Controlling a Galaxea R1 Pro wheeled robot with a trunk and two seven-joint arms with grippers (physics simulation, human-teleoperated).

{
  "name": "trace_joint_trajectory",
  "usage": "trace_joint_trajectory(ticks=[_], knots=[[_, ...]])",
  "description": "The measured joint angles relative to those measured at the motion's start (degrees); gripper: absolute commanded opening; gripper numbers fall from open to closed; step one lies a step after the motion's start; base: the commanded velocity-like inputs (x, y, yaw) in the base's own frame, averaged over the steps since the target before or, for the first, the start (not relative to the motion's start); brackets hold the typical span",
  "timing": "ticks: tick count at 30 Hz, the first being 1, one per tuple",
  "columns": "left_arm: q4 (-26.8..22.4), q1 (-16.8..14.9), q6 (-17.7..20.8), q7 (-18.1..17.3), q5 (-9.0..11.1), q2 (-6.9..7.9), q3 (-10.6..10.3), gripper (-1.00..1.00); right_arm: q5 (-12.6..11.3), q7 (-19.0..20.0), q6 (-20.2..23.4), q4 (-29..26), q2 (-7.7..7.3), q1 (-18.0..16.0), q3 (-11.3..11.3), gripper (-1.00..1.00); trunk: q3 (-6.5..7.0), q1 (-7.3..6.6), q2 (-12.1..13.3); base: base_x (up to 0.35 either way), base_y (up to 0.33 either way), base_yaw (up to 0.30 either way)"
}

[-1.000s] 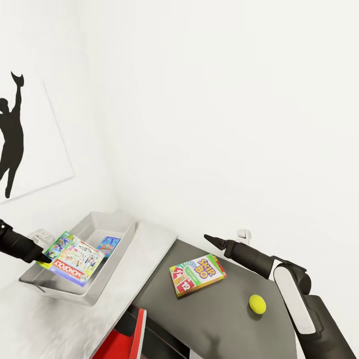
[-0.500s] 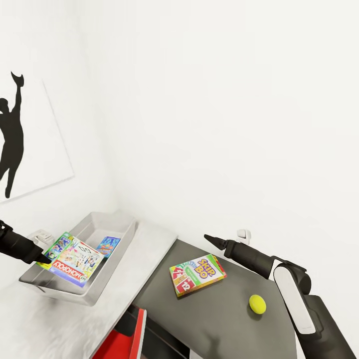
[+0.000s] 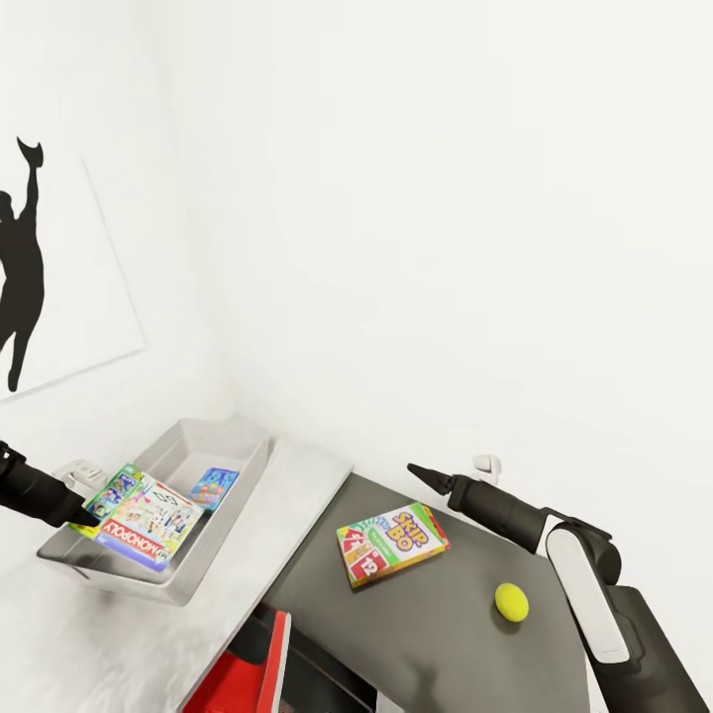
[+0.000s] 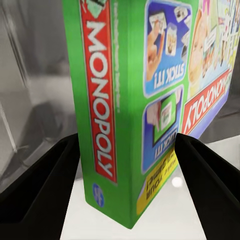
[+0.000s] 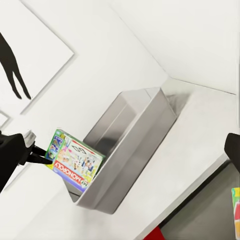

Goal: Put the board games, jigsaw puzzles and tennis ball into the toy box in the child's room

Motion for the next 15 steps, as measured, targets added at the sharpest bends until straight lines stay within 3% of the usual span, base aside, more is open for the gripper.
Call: trace_joint_trajectory(ticks=[15], knots=[[0.1, 0.0, 0.3, 0.3, 0.4, -0.04, 0.3, -1.0, 0.0, 0.0, 0.0, 0.0, 0.0, 0.0, -0.6, 1.0, -1.39, 0.0, 0.0, 0.0, 0.0, 0.0]])
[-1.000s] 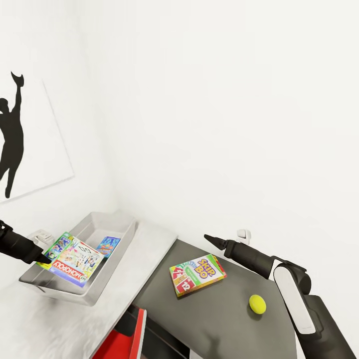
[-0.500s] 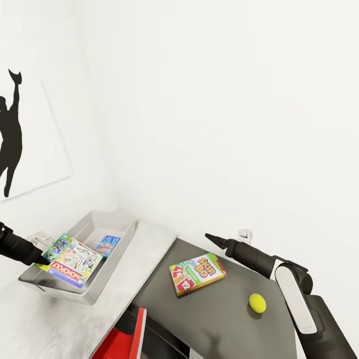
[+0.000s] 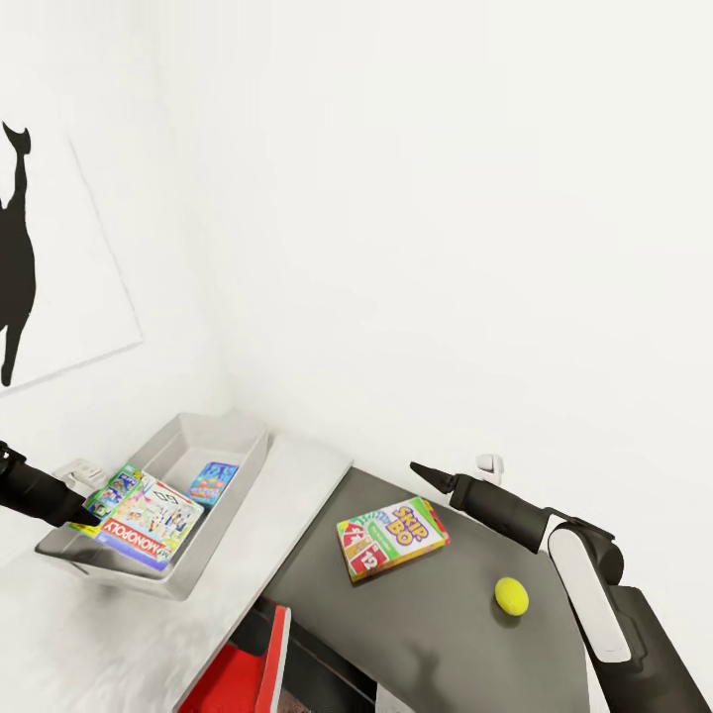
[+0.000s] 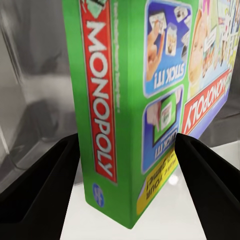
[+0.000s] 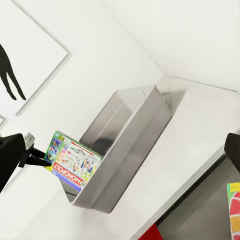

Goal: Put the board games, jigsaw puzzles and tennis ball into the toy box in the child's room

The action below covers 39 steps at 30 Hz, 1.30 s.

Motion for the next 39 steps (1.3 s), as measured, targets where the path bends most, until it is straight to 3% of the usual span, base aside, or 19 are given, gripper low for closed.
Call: trace_joint_trajectory(ticks=[15, 39], knots=[[0.0, 0.0, 0.1, 0.0, 0.1, 0.01, 0.3, -1.0, 0.3, 2.4, 0.0, 0.0, 0.0, 0.0, -0.1, 1.0, -1.41, 0.0, 0.0, 0.0, 0.0, 0.0], [0.0, 0.0, 0.2, -0.1, 0.2, -0.43, 0.5, -1.0, 0.5, 2.7, 0.0, 0.0, 0.0, 0.1, -0.4, 1.0, -3.59, 0.0, 0.0, 0.0, 0.0, 0.0]])
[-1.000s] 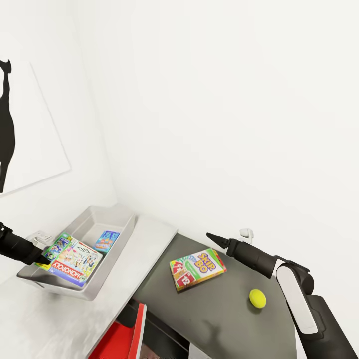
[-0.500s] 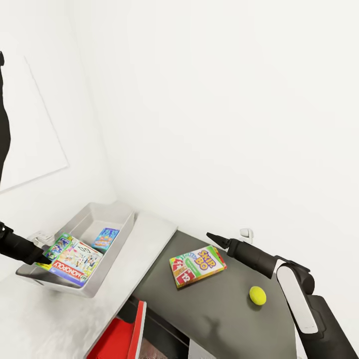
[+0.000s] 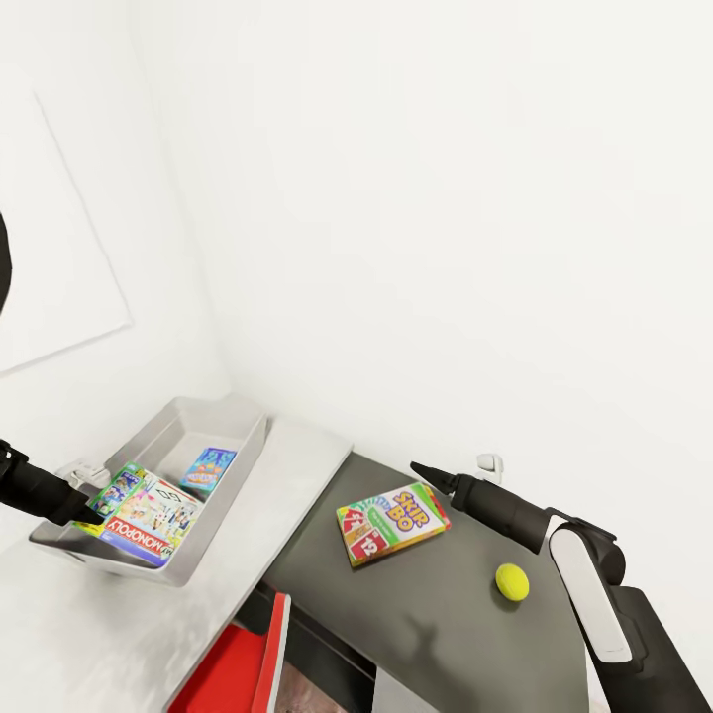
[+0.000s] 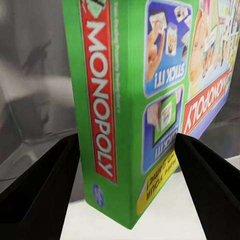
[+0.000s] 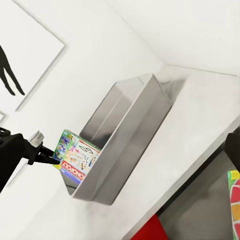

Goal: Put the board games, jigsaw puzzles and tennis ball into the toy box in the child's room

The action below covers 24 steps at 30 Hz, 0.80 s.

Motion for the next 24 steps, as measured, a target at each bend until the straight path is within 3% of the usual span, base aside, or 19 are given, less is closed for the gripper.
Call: trace_joint_trajectory(ticks=[24], knots=[[0.0, 0.0, 0.1, 0.0, 0.0, 0.0, 0.0, -1.0, 0.1, 0.0, -0.5, 0.1, 0.0, 0.5, 0.0, 1.0, -0.1, 0.0, 0.0, 0.0, 0.0, 0.0]])
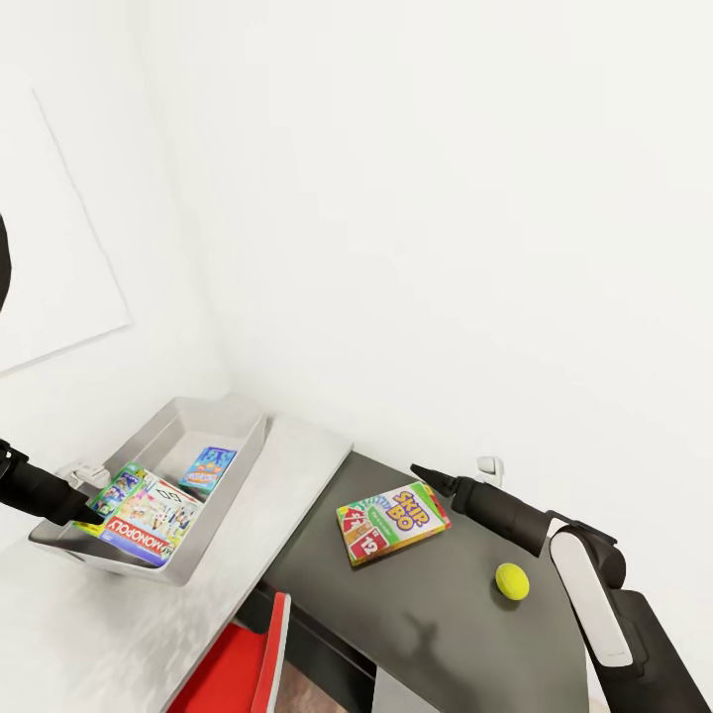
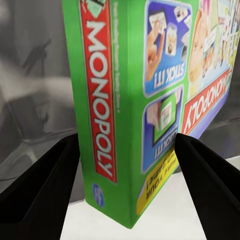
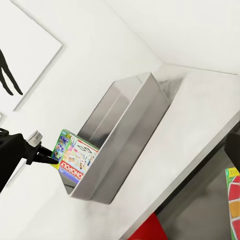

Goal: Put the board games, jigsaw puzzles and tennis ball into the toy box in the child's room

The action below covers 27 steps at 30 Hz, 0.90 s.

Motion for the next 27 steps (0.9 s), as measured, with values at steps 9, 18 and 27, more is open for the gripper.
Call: trace_joint_trajectory(ticks=[9, 18, 27], knots=[[0.0, 0.0, 0.0, -0.1, 0.1, 0.0, 0.0, 1.0, 0.0, 0.0, 0.0, 0.0, 0.0, 0.0, 0.0, 1.0, 0.0, 0.0, 0.0, 0.0, 0.0, 0.0], [0.0, 0.0, 0.0, -0.1, 0.1, 0.0, 0.1, 1.0, 0.0, 0.0, 0.0, 0.0, 0.0, 0.0, 0.0, 1.0, 0.0, 0.0, 0.0, 0.0, 0.0, 0.0], [-0.1, -0.1, -0.1, -0.5, 0.1, 0.09, 0.4, 1.0, -0.1, 0.1, 0.0, 0.0, 0.0, 0.0, 0.0, 1.0, 0.02, 0.0, 0.0, 0.0, 0.0, 0.0]])
